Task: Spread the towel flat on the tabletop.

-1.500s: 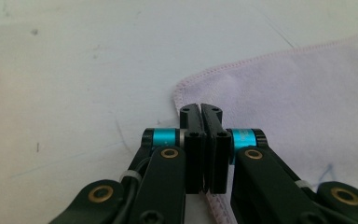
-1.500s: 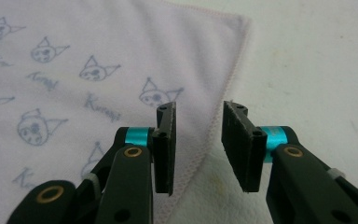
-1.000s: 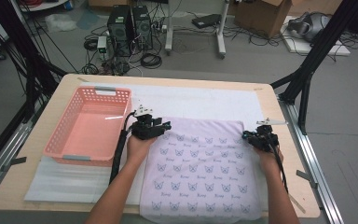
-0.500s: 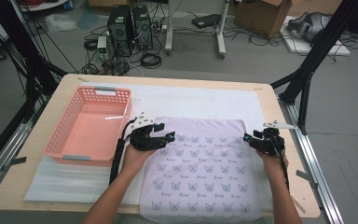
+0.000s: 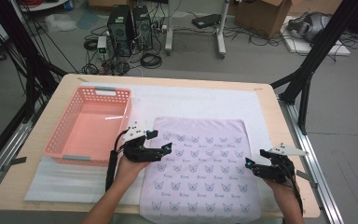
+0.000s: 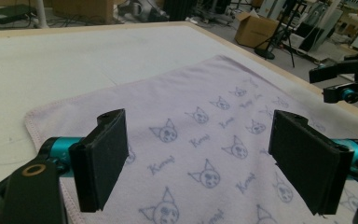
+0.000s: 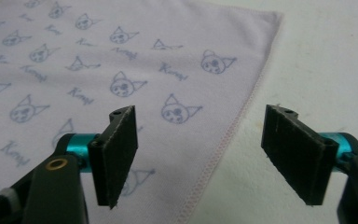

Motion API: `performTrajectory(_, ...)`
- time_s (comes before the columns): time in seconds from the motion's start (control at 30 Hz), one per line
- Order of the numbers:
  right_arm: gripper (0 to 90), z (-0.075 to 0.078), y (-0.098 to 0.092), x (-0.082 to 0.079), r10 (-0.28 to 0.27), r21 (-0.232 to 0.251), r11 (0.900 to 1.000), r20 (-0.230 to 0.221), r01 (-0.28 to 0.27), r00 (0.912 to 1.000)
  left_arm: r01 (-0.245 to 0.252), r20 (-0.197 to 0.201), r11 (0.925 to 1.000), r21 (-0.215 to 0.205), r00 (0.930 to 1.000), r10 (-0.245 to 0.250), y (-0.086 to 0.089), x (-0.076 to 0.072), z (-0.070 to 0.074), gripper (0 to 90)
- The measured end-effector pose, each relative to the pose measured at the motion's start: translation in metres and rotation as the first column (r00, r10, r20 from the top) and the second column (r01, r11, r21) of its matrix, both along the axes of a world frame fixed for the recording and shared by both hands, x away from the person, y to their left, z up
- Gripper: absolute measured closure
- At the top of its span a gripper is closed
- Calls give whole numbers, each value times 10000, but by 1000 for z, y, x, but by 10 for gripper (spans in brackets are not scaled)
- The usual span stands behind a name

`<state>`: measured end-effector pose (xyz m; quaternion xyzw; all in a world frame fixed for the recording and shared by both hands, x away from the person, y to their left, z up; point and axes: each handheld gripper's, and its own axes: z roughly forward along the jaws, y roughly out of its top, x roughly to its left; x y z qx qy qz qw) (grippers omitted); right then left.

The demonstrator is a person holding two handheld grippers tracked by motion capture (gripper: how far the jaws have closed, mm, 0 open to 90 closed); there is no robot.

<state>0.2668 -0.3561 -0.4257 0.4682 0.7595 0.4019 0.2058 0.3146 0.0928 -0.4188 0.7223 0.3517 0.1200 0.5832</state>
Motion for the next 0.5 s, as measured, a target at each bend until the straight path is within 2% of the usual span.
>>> performTrajectory(0.07,228,0,-1,-4,34,75,10000,171,-35,9998,99,-14,9998,-173,9999,-99,2,-1,-1,210)
performTrajectory(0.17,207,-2,-2,-8,16,61,10000,251,-17,9997,243,-69,9997,-90,9997,-244,6,-6,-7,216)
performTrajectory(0.23,206,-3,-3,-8,37,30,10000,295,-38,9996,204,11,9998,54,9998,-204,10,-9,-10,217)
performTrajectory(0.33,206,-2,-4,-7,22,153,9999,384,-28,9993,7,-126,9999,-173,9999,-9,14,-7,-11,218)
performTrajectory(0.5,206,-2,-3,-3,53,175,9998,425,-61,9991,-46,-123,9998,179,9999,48,14,-8,-13,224)
